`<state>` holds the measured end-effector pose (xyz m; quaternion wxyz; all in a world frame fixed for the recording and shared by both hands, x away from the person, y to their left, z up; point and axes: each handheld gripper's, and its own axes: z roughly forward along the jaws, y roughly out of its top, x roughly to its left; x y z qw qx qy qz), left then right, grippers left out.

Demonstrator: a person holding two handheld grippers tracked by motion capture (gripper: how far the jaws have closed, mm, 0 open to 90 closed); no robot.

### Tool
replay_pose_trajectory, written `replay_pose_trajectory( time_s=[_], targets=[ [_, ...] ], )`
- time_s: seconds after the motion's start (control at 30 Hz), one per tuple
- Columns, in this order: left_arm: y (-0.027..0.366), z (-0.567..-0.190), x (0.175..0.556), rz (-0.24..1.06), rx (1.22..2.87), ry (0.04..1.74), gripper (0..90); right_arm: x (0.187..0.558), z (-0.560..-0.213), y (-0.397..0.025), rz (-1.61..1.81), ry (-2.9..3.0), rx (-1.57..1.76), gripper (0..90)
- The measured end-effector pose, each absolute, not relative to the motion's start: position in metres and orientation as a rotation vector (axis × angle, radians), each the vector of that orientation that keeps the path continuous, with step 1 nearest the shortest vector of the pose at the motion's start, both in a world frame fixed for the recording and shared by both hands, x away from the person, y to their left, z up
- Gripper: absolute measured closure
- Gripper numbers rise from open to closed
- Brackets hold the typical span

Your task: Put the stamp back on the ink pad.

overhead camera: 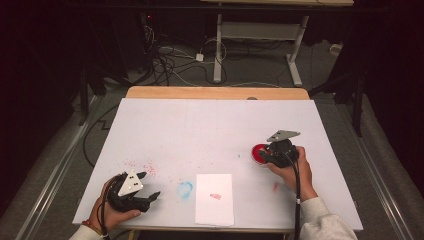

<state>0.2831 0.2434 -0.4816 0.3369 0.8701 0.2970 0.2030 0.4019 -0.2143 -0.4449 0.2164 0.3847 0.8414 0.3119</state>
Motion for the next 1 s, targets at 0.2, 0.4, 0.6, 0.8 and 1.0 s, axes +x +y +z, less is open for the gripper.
replay_pose_trajectory(
  time_s=[0.2,0.4,0.6,0.8,1.0],
  targets=[
    [0.244,-0.481,0.283,0.531,2.269,0.775,20.8,0.398,-0.437,-0.217,0.928,2.275,1.058,57.4],
    [0.244,-0.481,0.283,0.530,2.269,0.775,20.8,0.393,-0.428,-0.216,0.982,2.220,1.026,49.0],
    [0.244,-0.481,0.283,0.530,2.269,0.776,20.8,0.385,-0.418,-0.217,1.055,2.155,1.007,41.3],
    [0.244,-0.481,0.283,0.531,2.270,0.775,20.8,0.378,-0.410,-0.215,1.066,2.073,0.997,31.2],
    [0.244,-0.481,0.283,0.529,2.268,0.776,20.7,0.370,-0.404,-0.217,1.114,2.018,0.987,27.6]
  ],
)
